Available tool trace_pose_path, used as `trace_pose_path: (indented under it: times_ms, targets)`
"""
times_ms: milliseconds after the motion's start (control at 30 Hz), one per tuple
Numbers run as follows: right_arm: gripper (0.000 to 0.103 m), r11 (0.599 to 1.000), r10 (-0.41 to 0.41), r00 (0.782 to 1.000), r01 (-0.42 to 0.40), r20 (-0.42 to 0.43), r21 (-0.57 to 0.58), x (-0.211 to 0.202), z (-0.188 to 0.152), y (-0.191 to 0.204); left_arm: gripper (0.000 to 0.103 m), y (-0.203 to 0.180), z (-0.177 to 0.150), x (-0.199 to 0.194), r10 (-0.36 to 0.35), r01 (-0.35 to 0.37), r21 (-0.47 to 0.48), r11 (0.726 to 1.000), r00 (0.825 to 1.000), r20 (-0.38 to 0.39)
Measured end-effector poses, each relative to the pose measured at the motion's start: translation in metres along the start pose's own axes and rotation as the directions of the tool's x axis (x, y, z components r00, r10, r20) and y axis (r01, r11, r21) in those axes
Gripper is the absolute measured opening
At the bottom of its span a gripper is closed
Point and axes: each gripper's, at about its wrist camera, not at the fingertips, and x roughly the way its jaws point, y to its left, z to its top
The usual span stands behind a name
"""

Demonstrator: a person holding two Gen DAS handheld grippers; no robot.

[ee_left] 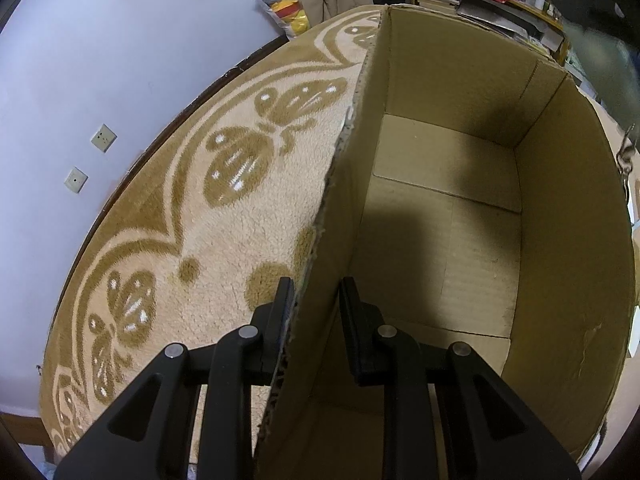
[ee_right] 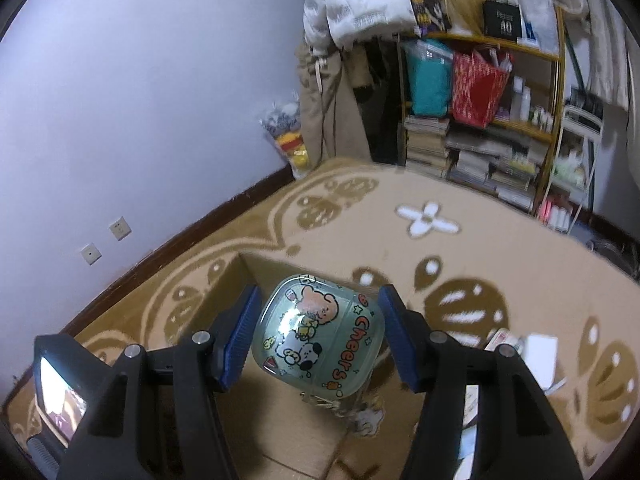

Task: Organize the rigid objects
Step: 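Carry the pouch over the box and release it with the right gripper, then move the right gripper to the white remote and grasp it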

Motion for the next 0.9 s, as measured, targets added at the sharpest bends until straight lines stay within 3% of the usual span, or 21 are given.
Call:
trace_pose_path:
  times_ms: [300, 700, 900]
  targets:
    - [0.062, 1.000, 0.024, 1.000, -0.024, -0.002, 0.020, -0.004, -0.004, 0.002, 0.022, -0.001, -0.003, 0.004, -0.003, 0.003, 0.007, 1.000, 1.000, -0.005]
    - [0.087, 0.996, -0.079, 0.997, 0.080, -0.025, 0.039, -0.025, -0.020, -0.040, 0.021, -0.005, -0.003, -0.002, 0.011, -0.011, 0.019, 1.000, 1.000, -0.003]
    - [0.087, 0.987, -0.125, 0.988, 0.133, -0.085, 0.095, -0.021, -0.041, -0.074, 0.021, -0.007, -0.004, -0.006, 0.020, -0.020, 0.026, 0.999, 1.000, 0.006]
